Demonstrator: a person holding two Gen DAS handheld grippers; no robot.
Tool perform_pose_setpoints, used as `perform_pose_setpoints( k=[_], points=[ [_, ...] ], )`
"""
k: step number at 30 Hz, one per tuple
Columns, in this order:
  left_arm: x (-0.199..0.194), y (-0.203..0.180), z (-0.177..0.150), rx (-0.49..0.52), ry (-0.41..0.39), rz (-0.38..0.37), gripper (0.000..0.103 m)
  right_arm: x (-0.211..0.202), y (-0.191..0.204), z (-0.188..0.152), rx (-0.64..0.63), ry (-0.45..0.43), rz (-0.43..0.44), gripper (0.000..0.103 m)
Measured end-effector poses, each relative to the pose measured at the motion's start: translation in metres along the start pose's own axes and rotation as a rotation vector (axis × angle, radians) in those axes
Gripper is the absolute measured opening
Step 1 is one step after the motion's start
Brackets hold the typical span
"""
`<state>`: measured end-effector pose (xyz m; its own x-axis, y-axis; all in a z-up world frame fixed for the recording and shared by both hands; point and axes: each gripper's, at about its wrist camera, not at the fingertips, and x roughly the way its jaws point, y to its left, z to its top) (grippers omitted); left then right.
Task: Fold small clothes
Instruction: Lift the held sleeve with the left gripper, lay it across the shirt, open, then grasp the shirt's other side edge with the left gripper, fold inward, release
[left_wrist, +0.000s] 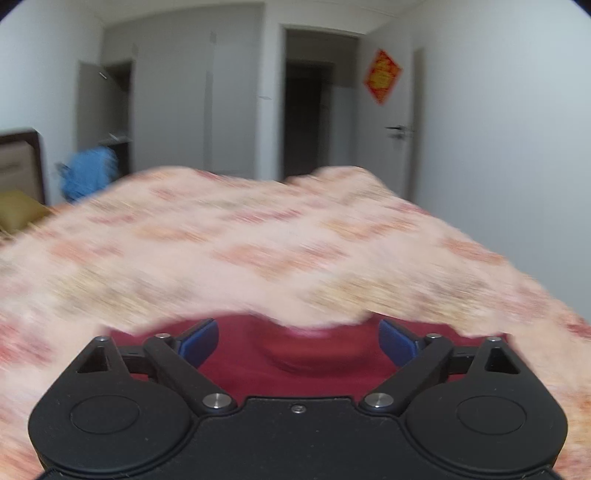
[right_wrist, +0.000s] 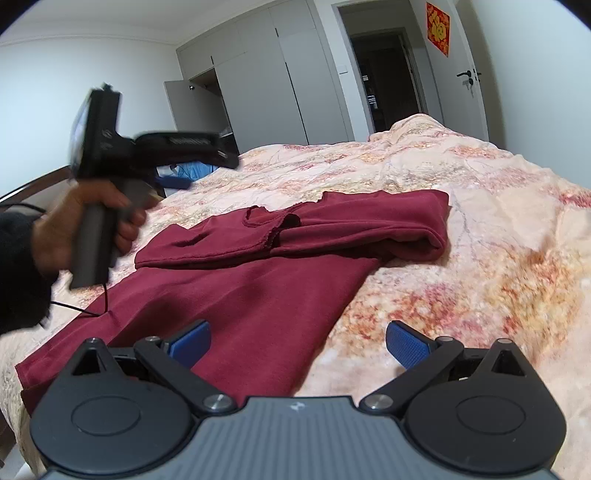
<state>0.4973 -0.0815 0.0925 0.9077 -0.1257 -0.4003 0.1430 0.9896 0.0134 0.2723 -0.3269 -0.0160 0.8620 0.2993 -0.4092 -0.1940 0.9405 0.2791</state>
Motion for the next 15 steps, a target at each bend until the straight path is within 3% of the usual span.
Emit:
perform_pose_setpoints(
  k=[4,9,12,15],
  points=[
    [-0.022,0.065,0.023,0.014,-0.032,0.122,0.102,0.007,0.007,0.008,-0.034,0.0,-0.009,0.103],
    [-0.041,0.148,0.026,-0.034,0.013,0.239,0.102,0.021,0.016,0.018,-0.063,0.005,0.002,0.103],
    [-0.043,0.184,0.009,-0.071,0.057,0.252,0.102,0.036,0.023,0.026,-0.082,0.024,0.002,0.103],
    [-0.032,0.209,-0.02,-0.13,0.116,0.197,0.102,0.059,0.033,0.039,-0.135,0.076,-0.03,0.103]
  ],
)
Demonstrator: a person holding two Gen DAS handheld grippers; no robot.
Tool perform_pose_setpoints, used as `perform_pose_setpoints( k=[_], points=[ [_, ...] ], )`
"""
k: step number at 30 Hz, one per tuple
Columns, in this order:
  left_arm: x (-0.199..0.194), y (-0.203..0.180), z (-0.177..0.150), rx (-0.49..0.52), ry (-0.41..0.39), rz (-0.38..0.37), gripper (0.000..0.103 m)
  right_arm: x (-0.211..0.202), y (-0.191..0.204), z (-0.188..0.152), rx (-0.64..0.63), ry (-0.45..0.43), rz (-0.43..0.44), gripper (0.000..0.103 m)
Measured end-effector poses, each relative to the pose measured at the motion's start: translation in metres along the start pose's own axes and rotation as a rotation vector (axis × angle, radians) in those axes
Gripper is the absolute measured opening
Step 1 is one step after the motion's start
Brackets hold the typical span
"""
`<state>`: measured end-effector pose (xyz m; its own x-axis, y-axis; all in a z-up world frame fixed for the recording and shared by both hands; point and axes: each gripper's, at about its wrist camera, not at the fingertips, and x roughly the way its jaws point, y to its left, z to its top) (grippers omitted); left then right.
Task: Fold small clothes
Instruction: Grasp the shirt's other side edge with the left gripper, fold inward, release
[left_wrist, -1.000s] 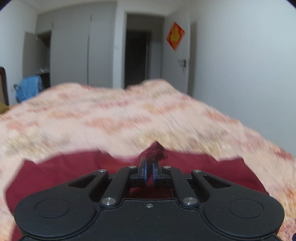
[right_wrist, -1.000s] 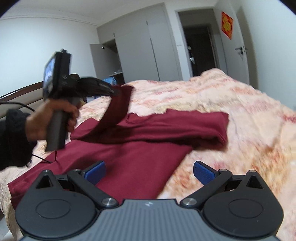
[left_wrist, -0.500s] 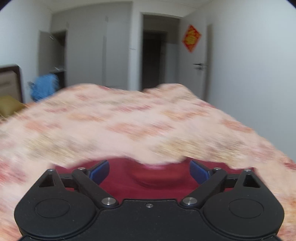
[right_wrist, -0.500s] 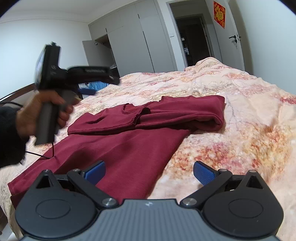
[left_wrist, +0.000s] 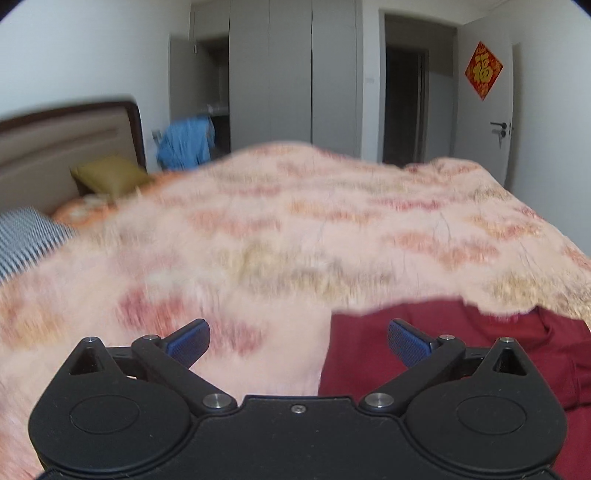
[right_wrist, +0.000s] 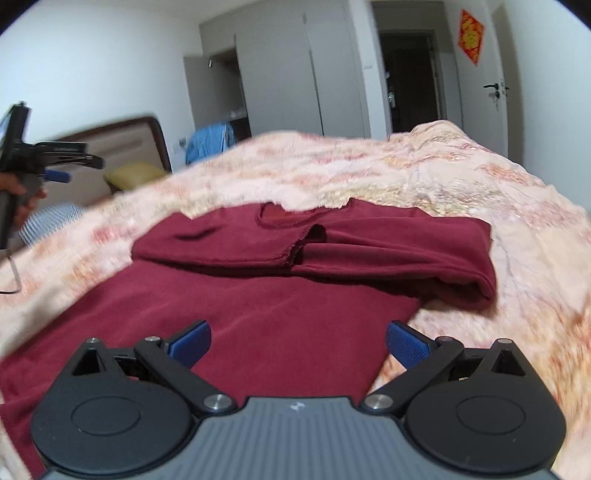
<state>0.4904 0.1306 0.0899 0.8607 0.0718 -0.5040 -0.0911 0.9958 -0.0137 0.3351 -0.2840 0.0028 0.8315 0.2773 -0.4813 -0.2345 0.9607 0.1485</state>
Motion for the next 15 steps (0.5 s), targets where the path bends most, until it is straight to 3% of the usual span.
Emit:
perform_pose_setpoints(
  k=[3,11,14,15],
  points=[
    [0.022,0.014,-0.024,-0.035,0.038,-0.079,0.1,0.027,0.013,0.018,-0.101,0.043,-0.064,0.103],
    [0.087,0.019,-0.056,-0.096,0.128,-0.165,0.088,0.085,0.024,0.057,-0.176,-0.028,-0.093,0.103],
    [0.105,0.019,-0.057,-0.141,0.168,-0.188,0.076,0.108,0.024,0.063,-0.183,-0.037,-0.15,0.103],
    [0.108,0.018,-0.057,-0.156,0.175,-0.204,0.064,0.114,0.023,0.063,-0.184,-0.039,-0.153,0.103]
  ],
)
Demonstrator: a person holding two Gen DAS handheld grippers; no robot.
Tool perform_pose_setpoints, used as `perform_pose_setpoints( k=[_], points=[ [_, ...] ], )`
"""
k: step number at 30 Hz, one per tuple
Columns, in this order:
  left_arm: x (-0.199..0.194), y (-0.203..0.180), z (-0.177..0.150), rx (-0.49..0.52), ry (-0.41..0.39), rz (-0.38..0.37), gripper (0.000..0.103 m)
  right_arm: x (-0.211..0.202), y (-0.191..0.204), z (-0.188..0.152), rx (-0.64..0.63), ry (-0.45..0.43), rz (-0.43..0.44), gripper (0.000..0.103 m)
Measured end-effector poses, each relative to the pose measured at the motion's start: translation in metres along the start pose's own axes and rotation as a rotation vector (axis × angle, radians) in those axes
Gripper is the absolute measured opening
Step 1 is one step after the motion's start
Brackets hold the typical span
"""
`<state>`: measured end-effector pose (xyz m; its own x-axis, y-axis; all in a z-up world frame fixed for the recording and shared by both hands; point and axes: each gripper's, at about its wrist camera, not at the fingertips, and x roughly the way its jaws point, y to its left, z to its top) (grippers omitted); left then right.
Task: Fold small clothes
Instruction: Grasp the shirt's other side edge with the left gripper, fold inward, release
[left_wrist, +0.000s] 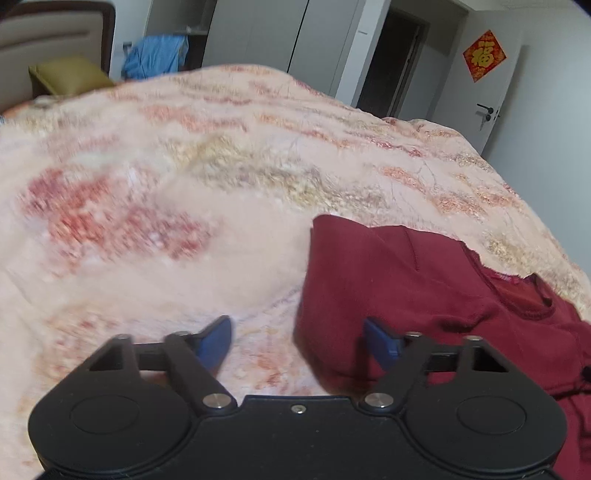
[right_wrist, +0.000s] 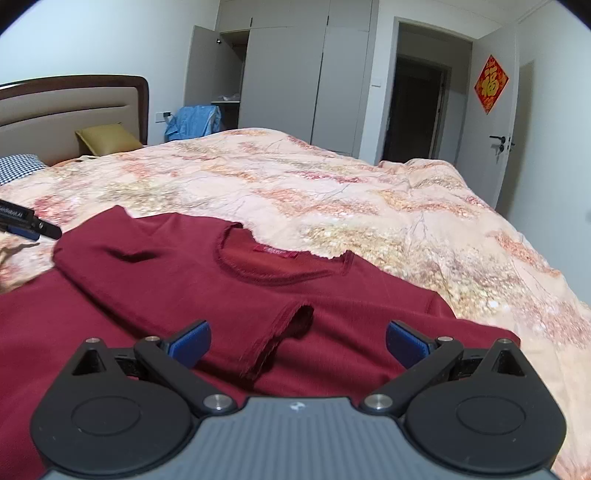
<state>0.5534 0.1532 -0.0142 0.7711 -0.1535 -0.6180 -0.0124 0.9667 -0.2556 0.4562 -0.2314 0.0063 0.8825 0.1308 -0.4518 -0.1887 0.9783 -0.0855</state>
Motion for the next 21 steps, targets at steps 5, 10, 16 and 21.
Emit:
perform_pose_setpoints(
  k=[5,10,16,21],
  points=[
    [0.008,-0.01,0.003,-0.008,0.043,-0.046,0.015,0.022,0.001,-0.004,-0.018,0.037,-0.057,0.103],
    [-0.004,-0.016,0.021,-0.161,0.118,0.087,0.005,0.023,-0.007,-0.01,0.01,0.041,-0.039,0.103],
    [0.006,-0.035,0.027,-0.053,0.141,0.182,0.006,0.029,-0.007,-0.013,0.01,0.062,-0.034,0.103],
    [0.003,-0.036,0.015,-0.031,0.124,0.222,0.04,0.028,-0.005,-0.015,0.012,0.073,-0.039,0.103]
  ],
)
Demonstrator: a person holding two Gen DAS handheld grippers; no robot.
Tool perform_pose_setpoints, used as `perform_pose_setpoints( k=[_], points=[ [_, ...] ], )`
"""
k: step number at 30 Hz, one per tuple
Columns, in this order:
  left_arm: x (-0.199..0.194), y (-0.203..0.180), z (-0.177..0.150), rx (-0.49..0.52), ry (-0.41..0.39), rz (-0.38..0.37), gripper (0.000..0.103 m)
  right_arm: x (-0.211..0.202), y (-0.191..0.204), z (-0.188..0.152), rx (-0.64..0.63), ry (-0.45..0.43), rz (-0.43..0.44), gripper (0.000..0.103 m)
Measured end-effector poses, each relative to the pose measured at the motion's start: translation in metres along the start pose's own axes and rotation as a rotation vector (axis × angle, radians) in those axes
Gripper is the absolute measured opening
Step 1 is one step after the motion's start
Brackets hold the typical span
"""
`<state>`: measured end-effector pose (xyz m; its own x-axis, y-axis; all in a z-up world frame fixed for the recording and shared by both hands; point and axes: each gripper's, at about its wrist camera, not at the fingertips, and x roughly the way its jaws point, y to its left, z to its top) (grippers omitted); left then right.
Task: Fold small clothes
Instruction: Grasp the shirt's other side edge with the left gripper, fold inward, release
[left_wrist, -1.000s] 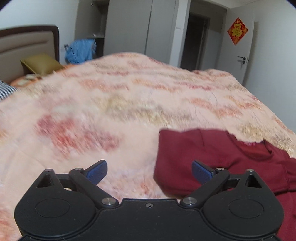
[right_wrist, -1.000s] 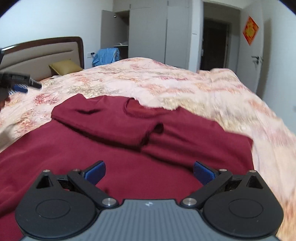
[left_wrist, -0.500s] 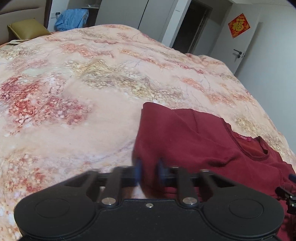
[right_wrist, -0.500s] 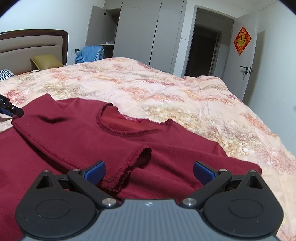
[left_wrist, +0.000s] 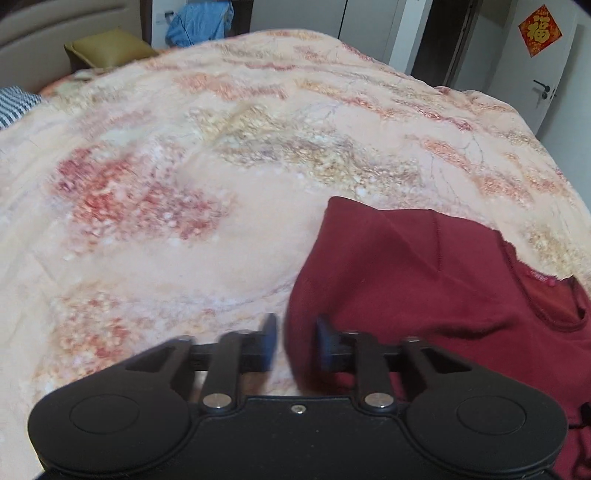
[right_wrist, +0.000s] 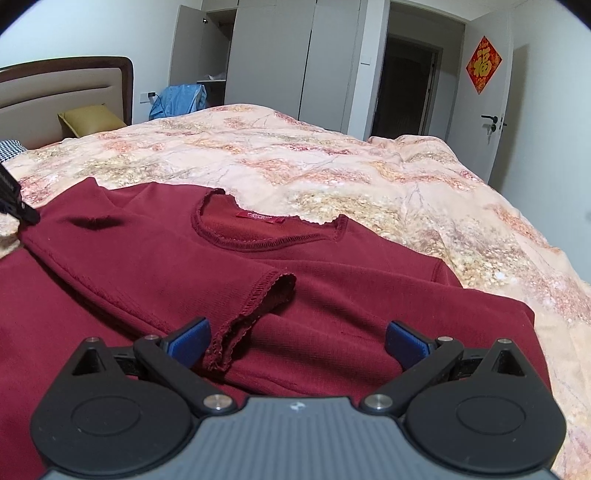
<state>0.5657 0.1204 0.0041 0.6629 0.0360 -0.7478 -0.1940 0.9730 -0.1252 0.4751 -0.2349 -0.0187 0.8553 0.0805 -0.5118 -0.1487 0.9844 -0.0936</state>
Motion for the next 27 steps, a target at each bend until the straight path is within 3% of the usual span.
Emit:
perform_pose_setpoints(
  k=[4,10,13,17,21,27],
  points=[
    [-0.022,-0.005,-0.004,0.049,-0.036,0.029,0.069,-0.02,-0.005,0.002,0.003,-0.035,0.013,0.103],
    [-0.072,-0.012,-0.012,0.052,-0.106,0.026,0.095,-0.073,-0.012,0.005,0.013,-0.112,0.045,0.103],
    [-0.102,-0.014,-0.025,0.048,-0.148,-0.012,0.098,-0.107,-0.01,0.003,-0.008,-0.147,0.073,0.103],
    [-0.131,-0.011,-0.058,0.069,-0.146,-0.059,0.099,-0.154,-0.006,-0.016,-0.011,-0.147,0.115,0.103],
    [-0.157,0.001,-0.101,0.123,-0.149,-0.098,0.102,-0.196,-0.009,-0.056,0.044,-0.099,0.213,0.103],
    [-0.181,0.021,-0.175,0.224,-0.175,-0.128,0.102,-0.247,0.005,-0.121,0.051,-0.062,0.293,0.103]
  ],
)
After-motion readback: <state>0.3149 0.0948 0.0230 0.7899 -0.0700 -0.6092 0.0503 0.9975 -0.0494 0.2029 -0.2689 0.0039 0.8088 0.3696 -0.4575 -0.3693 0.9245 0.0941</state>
